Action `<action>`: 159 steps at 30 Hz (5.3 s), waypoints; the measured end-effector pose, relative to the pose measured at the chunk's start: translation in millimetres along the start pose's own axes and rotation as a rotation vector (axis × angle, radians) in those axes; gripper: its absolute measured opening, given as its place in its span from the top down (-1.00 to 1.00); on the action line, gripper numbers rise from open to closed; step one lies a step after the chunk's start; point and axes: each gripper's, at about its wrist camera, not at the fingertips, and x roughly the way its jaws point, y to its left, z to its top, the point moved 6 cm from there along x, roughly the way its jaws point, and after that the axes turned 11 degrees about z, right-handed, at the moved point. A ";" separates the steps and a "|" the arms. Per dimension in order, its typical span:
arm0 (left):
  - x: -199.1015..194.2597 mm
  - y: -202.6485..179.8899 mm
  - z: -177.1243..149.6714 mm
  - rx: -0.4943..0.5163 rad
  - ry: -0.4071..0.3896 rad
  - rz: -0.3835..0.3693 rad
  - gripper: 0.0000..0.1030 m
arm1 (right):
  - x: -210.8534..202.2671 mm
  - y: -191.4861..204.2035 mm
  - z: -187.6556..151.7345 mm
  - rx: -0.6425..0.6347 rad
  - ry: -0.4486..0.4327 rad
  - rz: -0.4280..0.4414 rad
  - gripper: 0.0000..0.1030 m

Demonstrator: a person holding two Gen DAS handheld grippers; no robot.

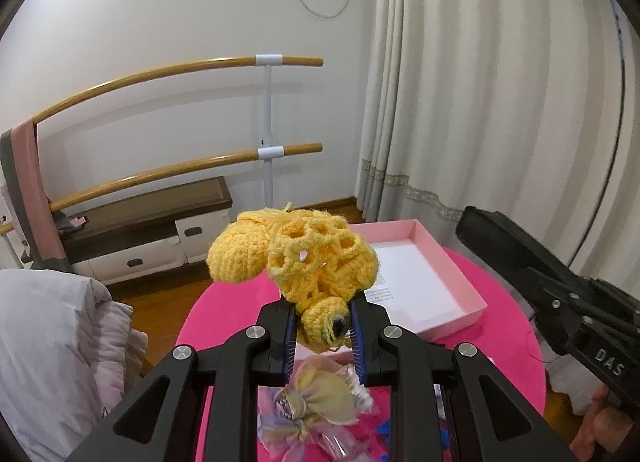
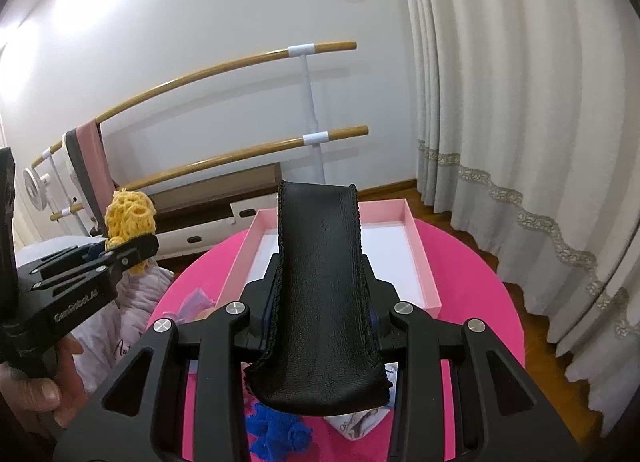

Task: Organize soft objects
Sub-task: 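Carry the yellow fish and black case into the pink box and release both, then withdraw both tools from the pink box back over the table, then grasp the clear plastic bag with the left tool while the right tool grasps the blue knitted cloth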

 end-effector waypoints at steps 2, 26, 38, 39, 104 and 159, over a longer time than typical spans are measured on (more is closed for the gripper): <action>11.1 -1.9 3.2 -0.005 0.018 -0.004 0.62 | 4.9 -2.0 1.0 -0.001 0.007 -0.006 0.38; 225.1 -97.6 88.9 0.022 0.159 0.044 0.62 | 148.5 -70.1 46.5 0.073 0.211 -0.010 0.38; 320.2 -111.1 111.5 0.038 0.221 0.080 0.55 | 202.0 -98.8 27.3 0.133 0.324 0.009 0.35; 325.9 -112.4 113.5 0.039 0.223 0.082 0.51 | 203.6 -99.3 25.7 0.136 0.328 0.010 0.33; -24.0 -33.6 -73.7 -0.037 -0.087 0.191 -1.00 | -67.1 -2.2 -56.0 0.039 -0.048 -0.122 -1.00; 132.6 -70.3 -153.2 -0.079 0.345 -0.063 0.43 | -6.2 -17.6 -143.5 0.109 0.220 -0.013 -0.98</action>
